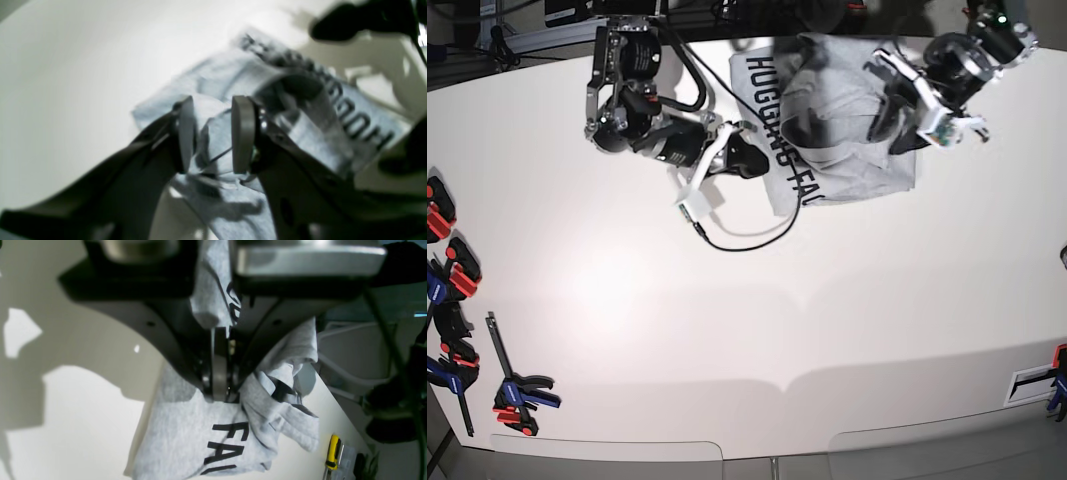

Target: Fold the T-shirt properly

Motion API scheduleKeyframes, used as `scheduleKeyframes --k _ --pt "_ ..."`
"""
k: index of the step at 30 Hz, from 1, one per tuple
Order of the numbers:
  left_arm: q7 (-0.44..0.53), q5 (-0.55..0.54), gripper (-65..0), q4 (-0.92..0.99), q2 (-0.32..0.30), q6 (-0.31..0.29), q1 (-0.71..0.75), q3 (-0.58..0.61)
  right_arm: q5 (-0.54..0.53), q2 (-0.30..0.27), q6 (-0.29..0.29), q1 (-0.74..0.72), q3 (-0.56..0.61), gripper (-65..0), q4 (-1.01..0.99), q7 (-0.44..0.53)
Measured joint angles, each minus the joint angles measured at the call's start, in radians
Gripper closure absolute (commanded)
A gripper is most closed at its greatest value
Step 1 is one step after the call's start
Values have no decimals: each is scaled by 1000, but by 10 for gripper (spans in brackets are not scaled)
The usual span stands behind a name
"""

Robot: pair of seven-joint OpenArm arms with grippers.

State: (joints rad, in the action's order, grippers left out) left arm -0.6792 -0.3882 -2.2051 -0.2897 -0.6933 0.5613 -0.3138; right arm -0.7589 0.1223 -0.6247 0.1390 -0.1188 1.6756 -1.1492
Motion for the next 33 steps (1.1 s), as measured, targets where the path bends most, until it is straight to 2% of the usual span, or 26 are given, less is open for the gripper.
scheduleKeyframes --k 6,10,12,18,23,26,28,30,33 --pt "110 270 -235 0 -90 -3 1 179 0 -1 0 0 0 0 0 3" --pt "134 401 -235 2 -147 80 -2 273 -1 0 0 0 0 0 0 3" --pt "153 444 -235 6 -161 102 -11 296 -1 -3 0 0 13 0 0 2" --pt "163 423 -235 128 -173 116 -88 301 8 -3 -1 -1 113 0 0 0" --pt "159 422 -233 188 -173 116 -130 307 115 -3 0 -3 186 0 0 17" --pt "163 422 -213 188 -173 117 -132 307 185 12 18 -3 189 0 0 45" --pt "163 422 -204 189 -173 117 -132 307 193 18 21 -3 189 0 0 52" --pt "163 423 -204 192 -173 164 -132 307 206 23 22 -3 189 0 0 51" --pt "160 461 -207 197 -173 195 -142 307 206 22 23 -3 189 0 0 52"
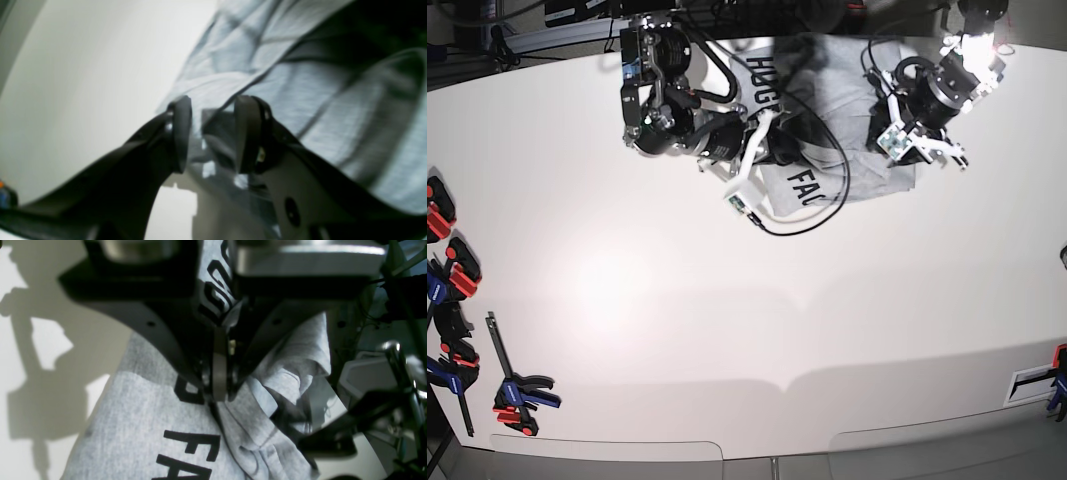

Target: Fold the T-shirt properly

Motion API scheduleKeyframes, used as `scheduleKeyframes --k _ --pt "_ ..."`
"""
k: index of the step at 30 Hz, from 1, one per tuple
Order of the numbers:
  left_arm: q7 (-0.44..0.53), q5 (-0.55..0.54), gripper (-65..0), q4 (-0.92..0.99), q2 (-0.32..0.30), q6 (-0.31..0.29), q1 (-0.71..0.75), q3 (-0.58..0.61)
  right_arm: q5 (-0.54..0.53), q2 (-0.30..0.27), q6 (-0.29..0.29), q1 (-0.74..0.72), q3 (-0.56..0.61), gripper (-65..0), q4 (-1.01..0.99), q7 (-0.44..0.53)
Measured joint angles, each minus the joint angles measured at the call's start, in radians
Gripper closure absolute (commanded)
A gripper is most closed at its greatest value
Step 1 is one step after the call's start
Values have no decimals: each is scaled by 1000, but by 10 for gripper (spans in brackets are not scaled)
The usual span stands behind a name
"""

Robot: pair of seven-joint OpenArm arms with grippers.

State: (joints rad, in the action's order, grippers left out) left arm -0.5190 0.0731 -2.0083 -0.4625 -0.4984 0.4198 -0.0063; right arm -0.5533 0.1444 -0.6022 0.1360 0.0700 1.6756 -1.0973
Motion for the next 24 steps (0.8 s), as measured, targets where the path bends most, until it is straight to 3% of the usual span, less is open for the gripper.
scheduleKeyframes --k 11,13,16,17,24 --pt "26 6 -214 66 0 5 -19 0 0 0 0 0 0 0 0 0" --pt "34 7 -163 102 0 5 -25 0 0 0 0 0 0 0 0 0" --pt "33 6 -19 124 0 5 -41 0 0 0 0 0 0 0 0 0" --pt "33 6 0 124 0 6 -45 0 0 0 0 0 0 0 0 0" --pt "-48 3 0 124 0 8 -58 0 0 0 0 1 0 0 0 0"
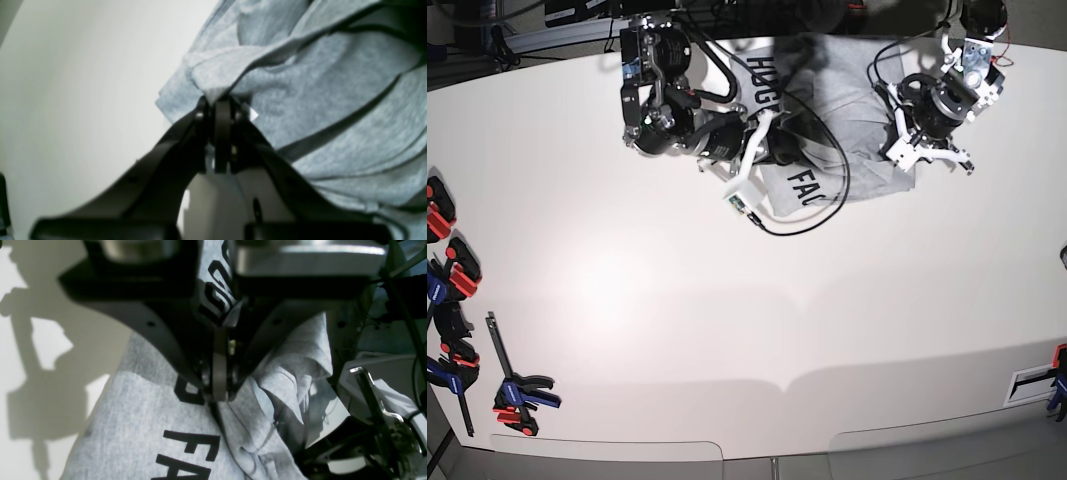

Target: Fold the T-shirt properly

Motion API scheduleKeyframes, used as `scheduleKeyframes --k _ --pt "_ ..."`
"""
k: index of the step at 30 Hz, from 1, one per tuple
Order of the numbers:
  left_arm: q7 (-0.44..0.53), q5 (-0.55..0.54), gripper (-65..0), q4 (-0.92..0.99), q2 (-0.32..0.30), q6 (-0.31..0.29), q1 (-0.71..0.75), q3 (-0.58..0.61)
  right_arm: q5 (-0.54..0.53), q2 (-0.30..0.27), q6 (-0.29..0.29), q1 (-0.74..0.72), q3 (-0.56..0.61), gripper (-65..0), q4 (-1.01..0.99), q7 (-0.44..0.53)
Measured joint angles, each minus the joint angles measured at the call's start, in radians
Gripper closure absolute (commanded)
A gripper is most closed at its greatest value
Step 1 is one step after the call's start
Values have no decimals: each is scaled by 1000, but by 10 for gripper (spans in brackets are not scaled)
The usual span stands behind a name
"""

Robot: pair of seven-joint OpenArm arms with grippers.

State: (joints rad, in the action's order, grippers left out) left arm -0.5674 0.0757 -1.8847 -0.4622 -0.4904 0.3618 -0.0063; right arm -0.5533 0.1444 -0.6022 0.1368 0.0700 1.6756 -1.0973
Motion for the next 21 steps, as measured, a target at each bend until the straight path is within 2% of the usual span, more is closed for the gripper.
scheduleKeyframes --k 2,4,6,13,20,21 --pt "-48 0 0 0 2 5 0 0 17 0 1 5 0 0 0 10" --pt "-86 -6 0 0 2 48 0 0 79 3 41 14 0 0 -1 43" --pt "-119 -8 0 0 2 102 0 0 115 2 52 23 -1 0 -2 70" --pt "-176 -12 0 0 2 222 0 0 116 3 54 29 0 0 -2 76" --pt "-185 -17 0 0 3 328 0 -19 116 3 58 29 0 0 -2 76" --pt "-185 -19 -51 0 3 333 0 -32 116 3 61 29 0 0 -2 76"
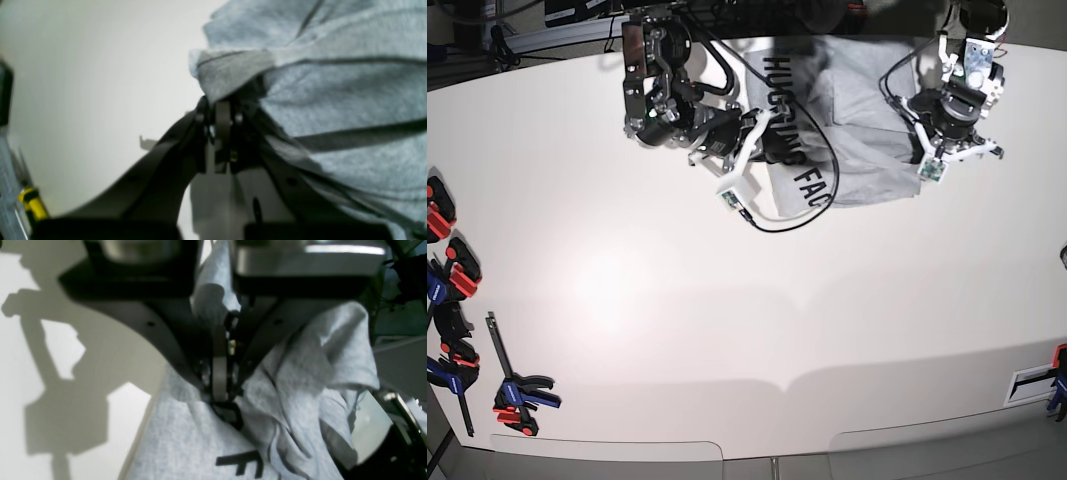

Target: Fold the T-shirt properly

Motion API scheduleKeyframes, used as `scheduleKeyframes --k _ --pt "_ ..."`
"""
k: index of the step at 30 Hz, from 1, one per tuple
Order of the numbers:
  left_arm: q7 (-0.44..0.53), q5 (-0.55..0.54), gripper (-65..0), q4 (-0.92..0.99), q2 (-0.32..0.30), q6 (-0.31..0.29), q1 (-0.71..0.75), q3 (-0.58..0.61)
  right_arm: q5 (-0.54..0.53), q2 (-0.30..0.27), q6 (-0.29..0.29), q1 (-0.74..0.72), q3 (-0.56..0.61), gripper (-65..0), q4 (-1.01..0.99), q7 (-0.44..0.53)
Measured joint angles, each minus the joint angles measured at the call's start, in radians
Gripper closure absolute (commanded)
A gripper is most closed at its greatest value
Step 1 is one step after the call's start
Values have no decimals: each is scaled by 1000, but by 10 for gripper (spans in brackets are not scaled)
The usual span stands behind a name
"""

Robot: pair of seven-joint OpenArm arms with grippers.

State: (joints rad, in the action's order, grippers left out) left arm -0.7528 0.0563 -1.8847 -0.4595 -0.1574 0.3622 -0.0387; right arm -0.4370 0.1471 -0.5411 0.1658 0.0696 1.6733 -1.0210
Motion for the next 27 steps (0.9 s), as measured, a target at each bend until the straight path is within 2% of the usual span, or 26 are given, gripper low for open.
scheduleKeyframes --k 2,4,7,9,14,17,18,21,27 --pt "-10 -42 -150 -6 0 12 0 -34 0 0 0 0 0 0 0 0" --pt "-13 -83 -193 -19 0 16 0 -72 0 0 0 0 0 0 0 0" --pt "-18 -134 -194 -40 0 14 0 -135 0 0 1 0 0 0 0 0" --pt "-22 -175 -194 -55 2 -16 0 -190 0 0 1 0 0 0 0 0" --pt "-84 -432 -194 -102 2 -142 6 -343 0 0 1 0 0 0 0 0" --pt "-109 -569 -194 -112 2 -240 31 -404 0 0 1 0 0 0 0 0" --pt "-121 -581 -194 -112 3 -265 38 -414 0 1 1 0 0 0 0 0" --pt "-145 -599 -194 -111 5 -288 66 -426 0 1 1 0 0 0 0 0" --pt "-168 -627 -194 -111 5 -290 117 -426 -41 3 1 0 1 0 0 -1"
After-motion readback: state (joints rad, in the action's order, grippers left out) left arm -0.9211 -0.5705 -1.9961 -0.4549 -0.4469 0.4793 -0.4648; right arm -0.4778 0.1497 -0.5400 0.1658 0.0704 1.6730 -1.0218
